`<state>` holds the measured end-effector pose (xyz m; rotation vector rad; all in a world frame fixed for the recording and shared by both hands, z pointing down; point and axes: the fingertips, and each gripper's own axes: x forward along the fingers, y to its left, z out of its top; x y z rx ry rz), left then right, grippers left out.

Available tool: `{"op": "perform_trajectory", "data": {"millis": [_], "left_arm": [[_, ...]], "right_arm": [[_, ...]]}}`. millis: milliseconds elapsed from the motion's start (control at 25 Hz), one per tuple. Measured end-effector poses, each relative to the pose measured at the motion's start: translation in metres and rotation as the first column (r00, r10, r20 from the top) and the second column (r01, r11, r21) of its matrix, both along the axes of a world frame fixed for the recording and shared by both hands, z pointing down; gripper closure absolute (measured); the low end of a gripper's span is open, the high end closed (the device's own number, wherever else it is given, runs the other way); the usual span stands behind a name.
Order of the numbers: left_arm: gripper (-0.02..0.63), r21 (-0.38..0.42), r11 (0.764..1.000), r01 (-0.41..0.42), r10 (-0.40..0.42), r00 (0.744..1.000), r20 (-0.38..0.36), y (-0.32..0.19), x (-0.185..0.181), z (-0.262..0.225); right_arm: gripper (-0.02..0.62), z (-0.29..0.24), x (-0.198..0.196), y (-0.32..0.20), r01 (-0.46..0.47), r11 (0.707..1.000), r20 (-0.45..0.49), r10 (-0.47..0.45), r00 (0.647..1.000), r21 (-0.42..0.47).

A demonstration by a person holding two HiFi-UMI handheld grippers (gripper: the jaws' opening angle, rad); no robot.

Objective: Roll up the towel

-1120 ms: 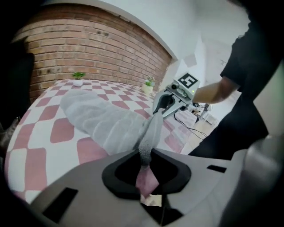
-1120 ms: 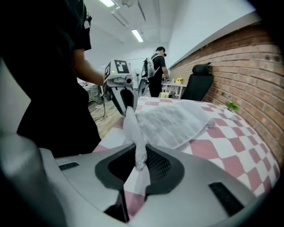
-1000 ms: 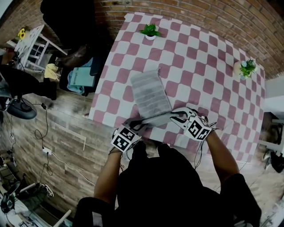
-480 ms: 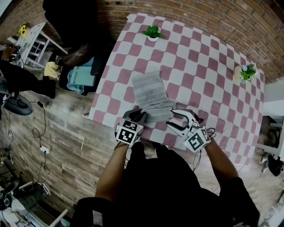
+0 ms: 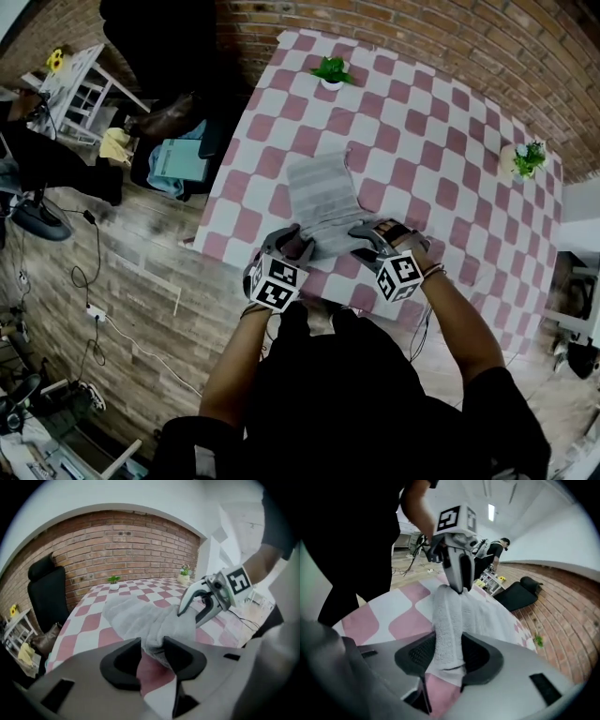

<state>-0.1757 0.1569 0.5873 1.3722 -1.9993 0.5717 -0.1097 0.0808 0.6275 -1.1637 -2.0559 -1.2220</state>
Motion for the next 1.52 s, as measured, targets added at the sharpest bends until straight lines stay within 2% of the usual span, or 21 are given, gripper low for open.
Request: {"op": "perform_trajectory", "data": {"millis": [80, 160, 240, 320, 400, 440, 480, 560, 640, 720, 760, 800, 840, 920, 1000, 1080, 1160, 1200, 1280, 1400, 1520], "left_arm": [[0.404, -0.015, 0.997, -0.081, 0.082, 0.994, 0.070, 0.005, 0.006, -0.010], [0.362, -0.032, 0.979, -0.201, 0.204, 0.966, 0.159, 0.007, 0.019, -0.022], [0.318, -0.071, 0.935, -0.348, 0.354, 0.899, 0.259, 0.002, 0.038, -0.030], [0.282, -0.165, 0.872, -0.460, 0.488, 0.808, 0.329, -0.005, 0.054, -0.023], [0.273, -0.293, 0.812, -0.504, 0.582, 0.734, 0.350, -0.012, 0.060, -0.002], [0.278, -0.347, 0.790, -0.506, 0.609, 0.713, 0.347, -0.014, 0.060, 0.008], [0.308, -0.380, 0.775, -0.504, 0.623, 0.709, 0.331, -0.015, 0.059, 0.015], [0.471, -0.375, 0.766, -0.523, 0.627, 0.737, 0.252, -0.013, 0.065, 0.019], [0.499, -0.304, 0.759, -0.575, 0.630, 0.767, 0.121, -0.008, 0.082, 0.015], [0.500, -0.208, 0.758, -0.618, 0.627, 0.778, -0.025, -0.002, 0.100, 0.012], [0.500, -0.161, 0.764, -0.625, 0.619, 0.780, -0.093, 0.000, 0.105, 0.011], [0.500, -0.121, 0.773, -0.622, 0.605, 0.782, -0.150, 0.001, 0.107, 0.010], [0.500, -0.090, 0.786, -0.611, 0.588, 0.785, -0.197, 0.000, 0.104, 0.010], [0.499, -0.048, 0.816, -0.576, 0.547, 0.796, -0.259, -0.003, 0.092, 0.010], [0.486, -0.038, 0.840, -0.542, 0.516, 0.818, -0.255, -0.009, 0.075, 0.006], [0.451, -0.055, 0.862, -0.504, 0.485, 0.852, -0.199, -0.016, 0.057, 0.000], [0.448, -0.056, 0.901, -0.431, 0.419, 0.895, -0.151, -0.021, 0.037, -0.006], [0.448, -0.052, 0.919, -0.391, 0.382, 0.914, -0.136, -0.022, 0.027, -0.008], [0.449, -0.057, 0.939, -0.339, 0.331, 0.937, -0.114, -0.023, 0.011, -0.009], [0.449, -0.080, 0.941, -0.327, 0.322, 0.944, -0.071, -0.027, -0.003, -0.011], [0.457, -0.107, 0.943, -0.314, 0.316, 0.949, -0.001, -0.034, -0.017, -0.011]], "right_arm": [[0.453, -0.001, -0.005, -0.001, -0.070, 0.994, -0.123, 0.059, 0.991, -0.083], [0.473, -0.003, -0.008, -0.002, -0.124, 0.983, -0.233, 0.089, 0.968, -0.138], [0.481, -0.006, -0.010, -0.002, -0.160, 0.973, -0.320, 0.099, 0.942, -0.168], [0.488, -0.009, -0.011, -0.001, -0.181, 0.965, -0.395, 0.094, 0.914, -0.191], [0.491, -0.013, -0.007, 0.001, -0.188, 0.958, -0.464, 0.068, 0.883, -0.216], [0.492, -0.015, -0.002, 0.004, -0.186, 0.955, -0.500, 0.047, 0.865, -0.232], [0.492, -0.015, 0.004, 0.007, -0.184, 0.950, -0.537, 0.021, 0.843, -0.251], [0.493, -0.016, 0.020, 0.015, -0.191, 0.940, -0.611, -0.024, 0.791, -0.284], [0.491, -0.019, 0.041, 0.021, -0.213, 0.925, -0.700, -0.074, 0.710, -0.314], [0.483, -0.025, 0.060, 0.026, -0.244, 0.904, -0.771, -0.132, 0.623, -0.352], [0.479, -0.027, 0.065, 0.027, -0.255, 0.893, -0.780, -0.149, 0.608, -0.370], [0.473, -0.028, 0.066, 0.027, -0.264, 0.884, -0.771, -0.152, 0.619, -0.386], [0.465, -0.028, 0.063, 0.025, -0.274, 0.874, -0.747, -0.139, 0.650, -0.401], [0.435, -0.031, 0.048, 0.018, -0.297, 0.856, -0.662, -0.067, 0.747, -0.423], [0.395, -0.037, 0.026, 0.005, -0.313, 0.849, -0.514, 0.058, 0.856, -0.425], [0.361, -0.055, 0.005, -0.012, -0.330, 0.849, -0.312, 0.208, 0.927, -0.414], [0.354, -0.082, -0.007, -0.021, -0.333, 0.846, -0.118, 0.313, 0.943, -0.417], [0.354, -0.095, -0.006, -0.019, -0.314, 0.854, -0.047, 0.325, 0.945, -0.414], [0.356, -0.105, 0.007, -0.006, -0.230, 0.902, 0.049, 0.266, 0.963, -0.364], [0.356, -0.082, 0.026, 0.014, -0.082, 0.981, 0.115, 0.103, 0.988, -0.177], [0.354, -0.048, 0.022, 0.014, -0.028, 0.999, 0.163, 0.023, 0.986, 0.032]]}}
